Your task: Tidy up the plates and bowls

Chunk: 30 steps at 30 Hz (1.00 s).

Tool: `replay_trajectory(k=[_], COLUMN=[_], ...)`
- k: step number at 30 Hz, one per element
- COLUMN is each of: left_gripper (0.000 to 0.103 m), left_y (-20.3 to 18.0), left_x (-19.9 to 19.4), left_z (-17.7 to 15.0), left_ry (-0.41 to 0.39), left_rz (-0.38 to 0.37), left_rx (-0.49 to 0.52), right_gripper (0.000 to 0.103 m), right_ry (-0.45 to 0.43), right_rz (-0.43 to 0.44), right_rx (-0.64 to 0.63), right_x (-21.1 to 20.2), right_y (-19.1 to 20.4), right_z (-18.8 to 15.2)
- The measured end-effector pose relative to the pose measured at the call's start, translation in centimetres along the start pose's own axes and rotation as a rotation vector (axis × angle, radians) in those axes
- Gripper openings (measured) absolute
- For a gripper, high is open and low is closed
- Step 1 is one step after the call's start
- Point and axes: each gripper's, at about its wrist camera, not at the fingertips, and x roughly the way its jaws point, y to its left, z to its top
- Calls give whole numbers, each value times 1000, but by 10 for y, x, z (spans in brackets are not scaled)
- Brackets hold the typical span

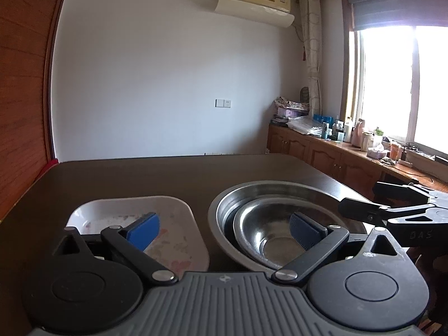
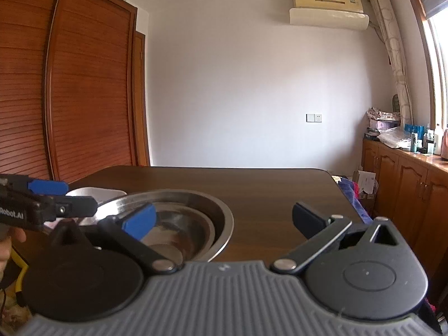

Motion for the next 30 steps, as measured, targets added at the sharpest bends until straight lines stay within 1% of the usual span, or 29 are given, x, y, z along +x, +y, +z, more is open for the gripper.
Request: replay_trajectory(k=[11,15,18,20,21,22,23,26,29,30], left_gripper=[103,90,85,83,83,83,82,82,82,82], left_y=[1,-1,-2,-3,-3,-4,-4,-5,-6,-6], left_x=[2,5,7,7,8,8,8,10,10,10], left_z=[-7,-9,-12,-13,-13,-13,-13,-14,-15,-15], left_ry=[17,27,42,48,49,49,48,55,56,56], left_rz=[-37,-64,-77,-82,-82,-83,-85,-98,-103,-105], left_rx=[-20,-26,-33,-34,-37,-39,-42,-51,-58,-60], right_gripper=[103,103,103,102,99,90,87,83,75,71], right_ry=[14,30,33,32,32,35,41,45,46,47], right_rz=[15,36,41,43,44,44,47,62,72,80], right_rx=[42,62,75,85,91,97,105,134,140,143], right_x=[7,9,11,11,11,12,12,12,12,11], right_y=[5,9,10,11,11,10,10,8,8,8], right_z=[-13,-19,-22,-23,-24,-25,-25,-25,-25,-25])
